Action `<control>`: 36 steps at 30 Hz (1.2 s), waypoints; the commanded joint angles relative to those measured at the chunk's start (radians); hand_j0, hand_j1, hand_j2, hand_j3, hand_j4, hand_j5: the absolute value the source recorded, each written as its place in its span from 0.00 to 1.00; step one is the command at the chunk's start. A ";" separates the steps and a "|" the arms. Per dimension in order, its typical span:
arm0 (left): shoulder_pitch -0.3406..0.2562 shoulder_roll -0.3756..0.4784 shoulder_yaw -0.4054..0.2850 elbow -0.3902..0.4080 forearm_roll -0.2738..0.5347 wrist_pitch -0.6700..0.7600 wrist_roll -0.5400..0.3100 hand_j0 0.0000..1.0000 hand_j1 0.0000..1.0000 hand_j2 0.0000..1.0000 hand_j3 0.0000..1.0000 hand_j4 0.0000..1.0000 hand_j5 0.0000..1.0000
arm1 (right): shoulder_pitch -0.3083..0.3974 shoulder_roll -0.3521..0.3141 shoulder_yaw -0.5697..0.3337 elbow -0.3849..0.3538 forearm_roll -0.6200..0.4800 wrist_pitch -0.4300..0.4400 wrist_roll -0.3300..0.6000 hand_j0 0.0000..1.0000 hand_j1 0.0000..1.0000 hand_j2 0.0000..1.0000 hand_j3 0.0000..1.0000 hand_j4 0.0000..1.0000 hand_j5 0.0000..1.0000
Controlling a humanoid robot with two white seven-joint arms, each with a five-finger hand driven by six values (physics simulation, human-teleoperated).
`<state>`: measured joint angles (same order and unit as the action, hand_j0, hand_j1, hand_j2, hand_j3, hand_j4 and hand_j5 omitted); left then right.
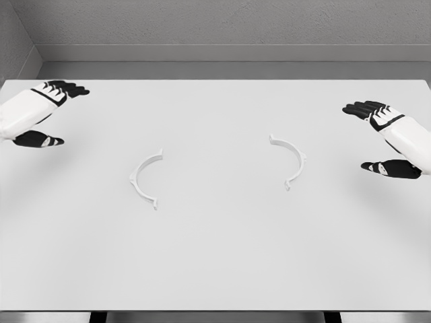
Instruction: Assemble PVC drainage pipe clamps
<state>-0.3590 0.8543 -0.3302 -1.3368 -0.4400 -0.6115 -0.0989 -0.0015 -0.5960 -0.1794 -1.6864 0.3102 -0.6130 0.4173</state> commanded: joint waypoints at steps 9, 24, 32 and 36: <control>0.026 0.002 -0.004 -0.048 0.006 0.001 0.001 1.00 1.00 1.00 1.00 1.00 1.00 | -0.058 0.004 0.043 0.010 0.012 0.002 -0.008 1.00 1.00 1.00 1.00 1.00 1.00; 0.049 -0.017 -0.013 -0.084 0.001 0.001 -0.001 1.00 1.00 1.00 1.00 1.00 1.00 | -0.387 0.078 0.324 0.392 0.161 0.002 -0.006 1.00 1.00 1.00 1.00 1.00 1.00; 0.049 -0.046 -0.056 -0.114 -0.028 0.001 -0.001 1.00 1.00 1.00 1.00 1.00 1.00 | -0.385 0.076 0.339 0.422 0.162 0.002 -0.005 1.00 1.00 1.00 1.00 1.00 1.00; 0.051 -0.074 -0.069 -0.127 -0.028 0.001 -0.001 1.00 1.00 1.00 1.00 1.00 1.00 | -0.385 0.079 0.351 0.424 0.162 0.002 -0.003 1.00 1.00 1.00 1.00 1.00 1.00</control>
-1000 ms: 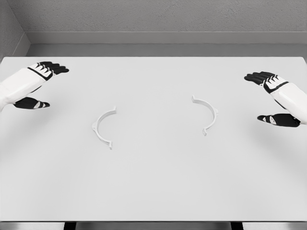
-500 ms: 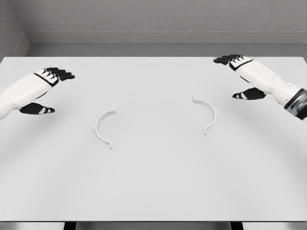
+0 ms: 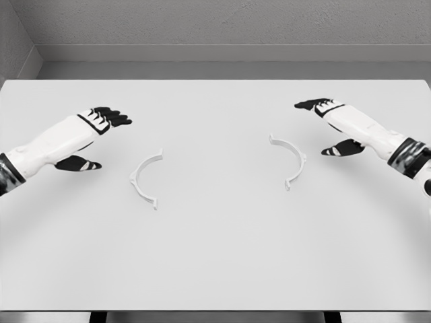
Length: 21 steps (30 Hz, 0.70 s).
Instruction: Assemble PVC drainage pipe clamps
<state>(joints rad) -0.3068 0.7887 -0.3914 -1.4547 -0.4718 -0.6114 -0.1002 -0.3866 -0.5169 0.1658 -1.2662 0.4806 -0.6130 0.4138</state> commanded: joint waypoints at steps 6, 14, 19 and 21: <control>0.041 -0.008 -0.009 -0.007 0.005 0.000 0.000 1.00 1.00 1.00 1.00 1.00 1.00 | -0.003 0.028 0.011 0.037 -0.005 0.002 0.000 1.00 1.00 1.00 1.00 1.00 1.00; 0.040 -0.026 -0.020 -0.001 0.002 0.000 0.000 1.00 1.00 1.00 1.00 1.00 1.00 | -0.018 0.051 0.014 0.067 0.001 0.002 0.000 1.00 1.00 1.00 1.00 1.00 1.00; 0.026 -0.049 -0.032 0.036 -0.001 0.000 0.000 1.00 1.00 1.00 1.00 1.00 1.00 | -0.038 0.057 0.014 0.100 0.001 0.002 0.000 1.00 1.00 1.00 1.00 1.00 1.00; 0.025 -0.065 -0.032 0.045 -0.001 0.000 0.000 1.00 1.00 1.00 1.00 1.00 1.00 | -0.057 0.058 0.032 0.128 0.003 0.002 0.000 1.00 1.00 1.00 1.00 1.00 1.00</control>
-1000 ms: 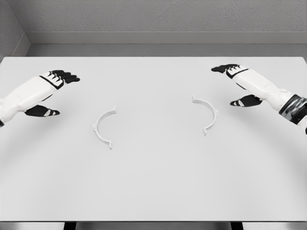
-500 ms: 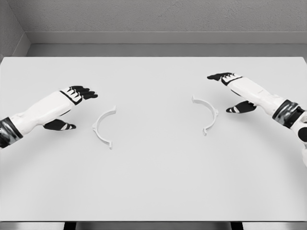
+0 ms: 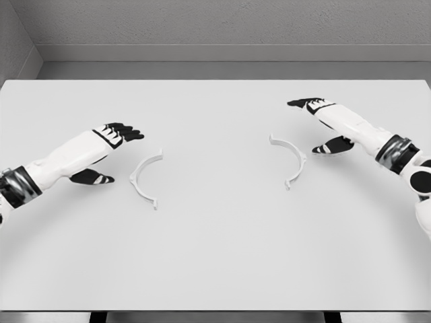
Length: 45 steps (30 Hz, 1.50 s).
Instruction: Assemble PVC drainage pipe clamps
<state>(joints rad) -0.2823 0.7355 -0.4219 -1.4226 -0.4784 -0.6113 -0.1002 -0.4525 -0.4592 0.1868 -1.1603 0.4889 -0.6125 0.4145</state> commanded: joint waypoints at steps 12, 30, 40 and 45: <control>-0.009 -0.036 -0.009 0.031 0.003 0.000 0.001 1.00 1.00 1.00 1.00 1.00 1.00 | -0.015 0.013 0.028 0.063 -0.006 0.002 0.000 1.00 1.00 1.00 1.00 1.00 1.00; -0.038 -0.079 -0.031 0.085 -0.016 0.000 0.001 1.00 1.00 1.00 1.00 1.00 1.00 | -0.017 0.025 0.052 0.062 -0.006 0.002 0.000 1.00 1.00 1.00 1.00 1.00 1.00; -0.041 -0.102 -0.032 0.090 -0.016 0.000 0.001 1.00 1.00 1.00 1.00 1.00 1.00 | -0.022 0.045 0.068 0.039 -0.006 0.002 0.001 1.00 1.00 1.00 1.00 1.00 1.00; -0.040 -0.114 -0.032 0.088 -0.016 0.000 0.001 1.00 1.00 1.00 1.00 1.00 1.00 | -0.025 0.047 0.077 0.039 -0.006 0.002 0.000 1.00 1.00 1.00 1.00 1.00 1.00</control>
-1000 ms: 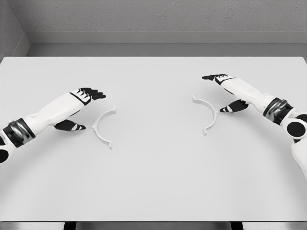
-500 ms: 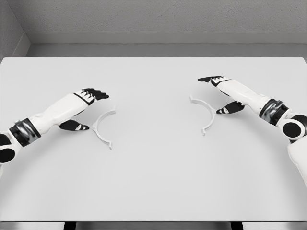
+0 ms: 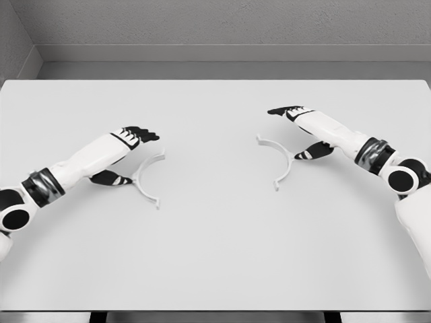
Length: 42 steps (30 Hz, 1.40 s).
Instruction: Assemble PVC drainage pipe clamps
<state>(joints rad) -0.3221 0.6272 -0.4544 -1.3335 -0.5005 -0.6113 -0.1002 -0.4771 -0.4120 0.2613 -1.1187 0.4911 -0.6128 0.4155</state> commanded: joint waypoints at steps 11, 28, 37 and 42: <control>-0.002 -0.040 -0.012 -0.009 0.007 0.000 0.001 1.00 1.00 1.00 1.00 1.00 1.00 | -0.008 0.021 0.024 -0.010 0.000 0.002 0.000 1.00 1.00 1.00 1.00 1.00 1.00; -0.009 -0.086 -0.012 -0.010 0.007 0.000 0.001 1.00 1.00 1.00 1.00 1.00 1.00 | -0.038 0.052 0.026 0.007 0.012 0.002 0.000 1.00 1.00 1.00 1.00 1.00 1.00; -0.009 -0.112 -0.012 -0.015 -0.021 0.000 0.001 1.00 1.00 1.00 1.00 1.00 1.00 | -0.072 0.053 0.029 0.092 0.014 0.002 -0.001 1.00 1.00 1.00 1.00 1.00 1.00; -0.008 -0.126 -0.012 -0.024 -0.021 0.000 0.001 1.00 1.00 1.00 1.00 1.00 1.00 | -0.069 0.055 0.042 0.082 0.029 0.002 -0.001 1.00 1.00 1.00 1.00 1.00 1.00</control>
<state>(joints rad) -0.3298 0.5055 -0.4668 -1.3545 -0.5283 -0.6113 -0.1003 -0.5446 -0.3574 0.2989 -1.0341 0.5252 -0.6130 0.4147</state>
